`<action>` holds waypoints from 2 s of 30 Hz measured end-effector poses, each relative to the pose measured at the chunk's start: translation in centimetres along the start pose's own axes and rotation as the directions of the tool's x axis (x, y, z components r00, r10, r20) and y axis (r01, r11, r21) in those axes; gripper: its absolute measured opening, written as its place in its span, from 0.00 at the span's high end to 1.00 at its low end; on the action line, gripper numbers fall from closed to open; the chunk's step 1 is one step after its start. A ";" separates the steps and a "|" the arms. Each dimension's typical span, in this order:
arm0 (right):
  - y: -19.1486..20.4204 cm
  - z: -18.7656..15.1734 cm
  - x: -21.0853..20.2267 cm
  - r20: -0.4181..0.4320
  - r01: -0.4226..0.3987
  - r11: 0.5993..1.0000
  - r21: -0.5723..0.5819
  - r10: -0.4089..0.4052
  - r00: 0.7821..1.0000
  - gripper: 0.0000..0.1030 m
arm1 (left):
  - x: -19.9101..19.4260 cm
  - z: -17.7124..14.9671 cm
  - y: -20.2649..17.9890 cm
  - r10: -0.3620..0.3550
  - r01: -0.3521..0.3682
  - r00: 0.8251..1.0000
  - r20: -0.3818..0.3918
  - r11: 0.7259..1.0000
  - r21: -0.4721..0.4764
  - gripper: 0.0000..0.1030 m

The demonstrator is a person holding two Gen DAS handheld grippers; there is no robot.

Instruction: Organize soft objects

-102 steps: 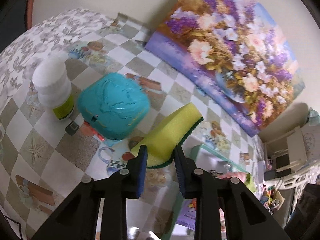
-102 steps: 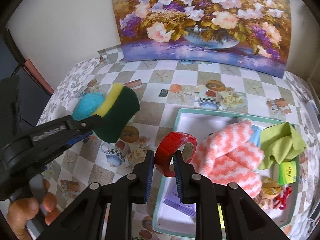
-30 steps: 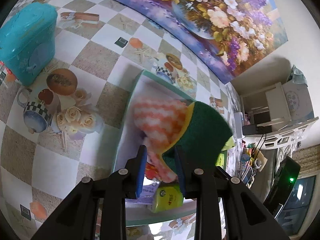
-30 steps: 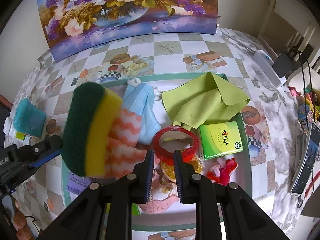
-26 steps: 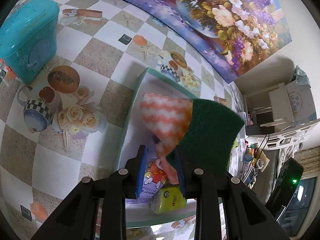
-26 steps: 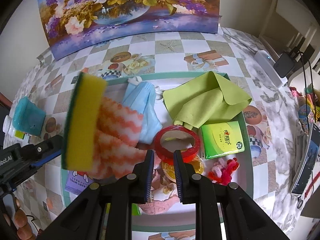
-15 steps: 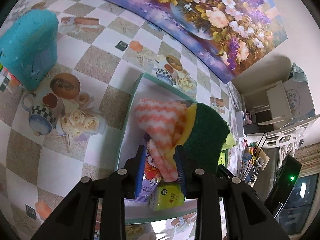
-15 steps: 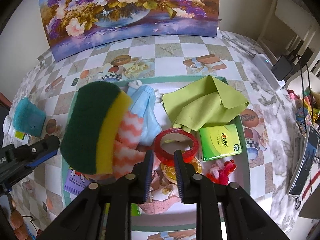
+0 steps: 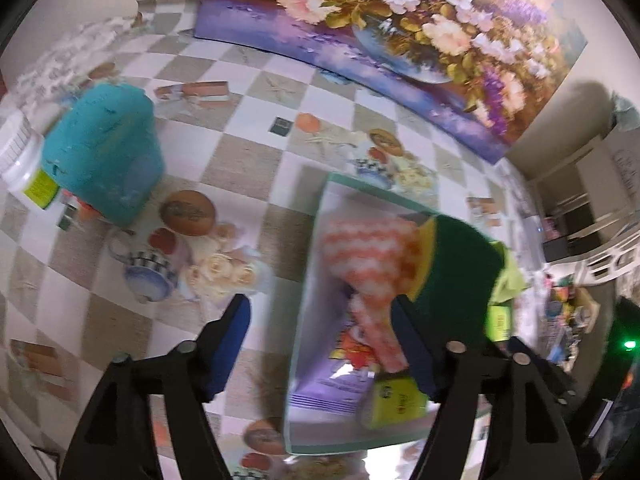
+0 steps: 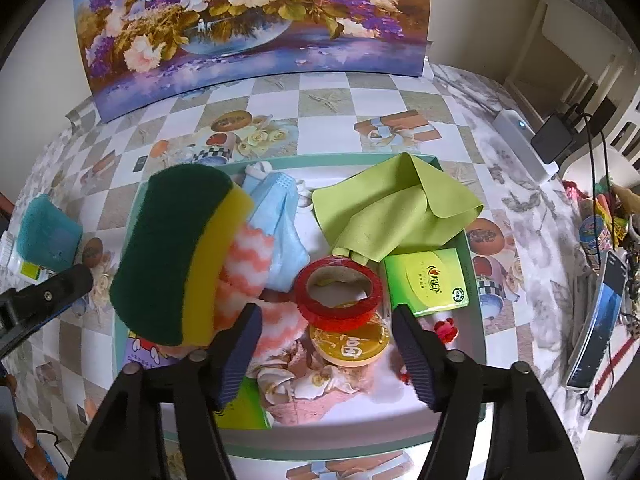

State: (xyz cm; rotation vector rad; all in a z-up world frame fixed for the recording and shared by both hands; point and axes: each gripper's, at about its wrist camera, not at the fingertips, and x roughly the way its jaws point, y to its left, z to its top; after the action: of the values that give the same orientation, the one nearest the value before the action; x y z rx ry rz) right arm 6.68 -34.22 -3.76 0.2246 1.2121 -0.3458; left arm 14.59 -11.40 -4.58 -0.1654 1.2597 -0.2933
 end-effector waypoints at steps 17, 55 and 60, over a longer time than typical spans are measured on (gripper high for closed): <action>0.1 -0.2 -0.1 0.021 0.062 0.998 -0.024 -0.062 0.998 0.00 | 0.4 0.0 0.4 0.204 -0.208 0.976 0.076 0.977 0.050 0.02; 3.0 -6.7 -4.9 0.082 -0.018 0.998 -0.065 0.023 0.996 0.00 | -6.7 -5.3 0.8 0.372 -0.417 0.888 0.270 0.900 0.130 0.02; 3.6 -7.5 -5.2 0.084 -0.024 0.997 -0.076 0.030 0.996 0.00 | -7.2 -6.5 1.5 0.367 -0.413 0.893 0.261 0.899 0.149 0.02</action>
State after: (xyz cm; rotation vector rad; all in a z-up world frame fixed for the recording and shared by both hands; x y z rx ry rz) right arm -0.10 -27.54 -1.42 0.1601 1.1349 -0.2834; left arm 6.59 -7.55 -0.38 0.2260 1.0003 -0.0465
